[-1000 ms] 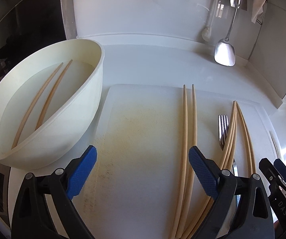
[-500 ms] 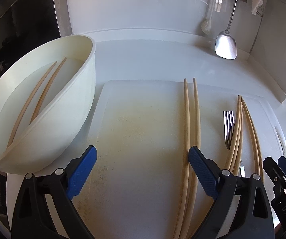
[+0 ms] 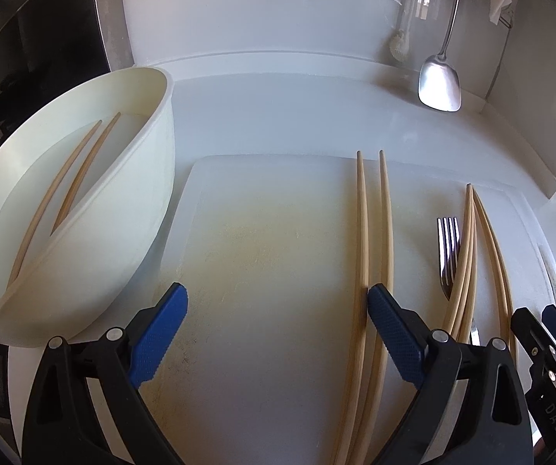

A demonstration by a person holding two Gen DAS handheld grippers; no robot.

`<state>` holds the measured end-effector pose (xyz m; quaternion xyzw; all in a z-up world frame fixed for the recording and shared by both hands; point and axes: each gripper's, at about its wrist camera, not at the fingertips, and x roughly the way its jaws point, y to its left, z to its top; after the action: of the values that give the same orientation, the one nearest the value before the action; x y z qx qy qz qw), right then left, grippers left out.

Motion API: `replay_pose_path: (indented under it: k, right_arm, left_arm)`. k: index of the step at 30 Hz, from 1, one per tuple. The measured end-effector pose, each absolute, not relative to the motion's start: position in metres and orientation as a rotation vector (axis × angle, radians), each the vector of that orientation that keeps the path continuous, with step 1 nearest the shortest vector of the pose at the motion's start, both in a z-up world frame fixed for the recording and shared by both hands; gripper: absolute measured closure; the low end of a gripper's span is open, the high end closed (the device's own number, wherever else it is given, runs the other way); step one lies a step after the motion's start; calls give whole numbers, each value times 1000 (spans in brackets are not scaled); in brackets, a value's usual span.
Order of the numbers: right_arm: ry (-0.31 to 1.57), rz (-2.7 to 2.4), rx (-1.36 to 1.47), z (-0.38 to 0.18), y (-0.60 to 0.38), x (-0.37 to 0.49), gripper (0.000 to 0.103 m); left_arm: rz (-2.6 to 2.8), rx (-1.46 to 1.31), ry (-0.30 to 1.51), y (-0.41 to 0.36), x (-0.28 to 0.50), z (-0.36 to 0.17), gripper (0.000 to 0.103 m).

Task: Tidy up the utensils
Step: 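Move both tools back from the bowl to the chopsticks on the board, then close the left tool on a chopstick while the right tool grasps another chopstick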

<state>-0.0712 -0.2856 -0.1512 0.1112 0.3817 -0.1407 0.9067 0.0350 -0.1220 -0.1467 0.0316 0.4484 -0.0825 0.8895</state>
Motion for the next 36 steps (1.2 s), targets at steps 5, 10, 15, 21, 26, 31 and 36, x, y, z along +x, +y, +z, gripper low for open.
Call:
replay_pose_path:
  k: [5, 10, 15, 21, 26, 31, 36]
  right_arm:
    - [788, -305, 189, -151, -282, -67, 40]
    - [799, -302, 147, -153, -279, -61, 41]
    - [795, -285, 127, -154, -276, -57, 42]
    - [786, -250, 110, -154, -270, -55, 57]
    - [787, -226, 96, -154, -269, -56, 71]
    - [788, -225, 88, -152, -266, -56, 77]
    - [793, -217, 20, -152, -255, -53, 90]
  left_arm:
    - [-161, 65, 947, -125, 38, -146, 9]
    - [-157, 77, 965, -127, 44, -146, 6]
    - [-163, 82, 971, -130, 47, -147, 5]
    - [-174, 80, 962, -131, 45, -147, 7]
    - [-198, 96, 951, -133, 39, -145, 16]
    - [-221, 108, 945, -137, 34, -143, 27]
    - [-254, 124, 924, -144, 28, -140, 44]
